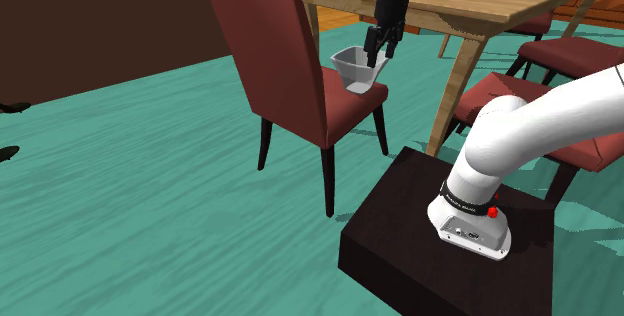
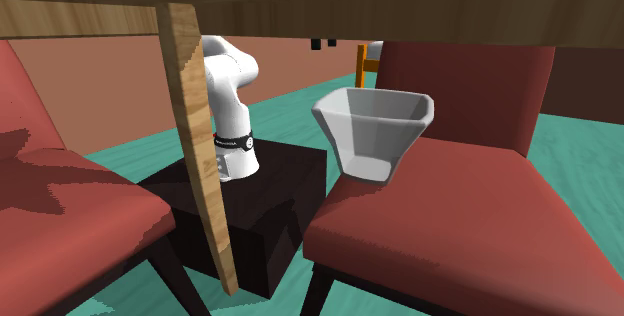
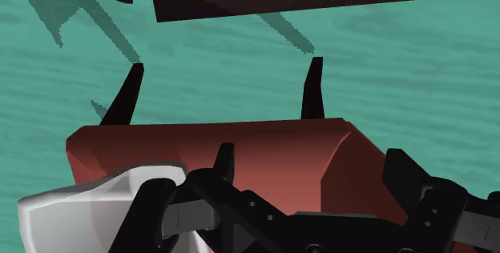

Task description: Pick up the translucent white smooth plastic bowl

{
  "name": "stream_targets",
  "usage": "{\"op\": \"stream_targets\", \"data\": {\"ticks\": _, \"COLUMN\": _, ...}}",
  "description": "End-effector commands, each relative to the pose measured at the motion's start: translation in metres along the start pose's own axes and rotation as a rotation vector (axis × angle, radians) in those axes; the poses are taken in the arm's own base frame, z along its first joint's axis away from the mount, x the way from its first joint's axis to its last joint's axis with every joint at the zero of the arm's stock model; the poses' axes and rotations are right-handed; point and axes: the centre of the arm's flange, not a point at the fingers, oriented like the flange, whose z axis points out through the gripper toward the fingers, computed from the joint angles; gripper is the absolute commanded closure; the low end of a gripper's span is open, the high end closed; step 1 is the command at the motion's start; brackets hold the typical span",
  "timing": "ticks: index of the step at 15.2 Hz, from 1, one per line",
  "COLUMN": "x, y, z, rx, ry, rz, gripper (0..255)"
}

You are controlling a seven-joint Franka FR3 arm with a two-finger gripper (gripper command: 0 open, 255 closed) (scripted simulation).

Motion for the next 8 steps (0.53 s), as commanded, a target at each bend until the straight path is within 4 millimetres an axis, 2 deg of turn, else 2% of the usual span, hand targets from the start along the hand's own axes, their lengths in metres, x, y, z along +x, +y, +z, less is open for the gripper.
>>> {"op": "stream_targets", "data": {"ticks": 1, "x": 0.000, "y": 0.000, "z": 0.000, "rx": 0.000, "ry": 0.000, "rz": 0.000, "gripper": 0}}
{"op": "stream_targets", "data": {"ticks": 8, "x": 0.087, "y": 0.030, "z": 0.012, "rx": -0.031, "ry": -0.015, "rz": -0.013, "gripper": 0}}
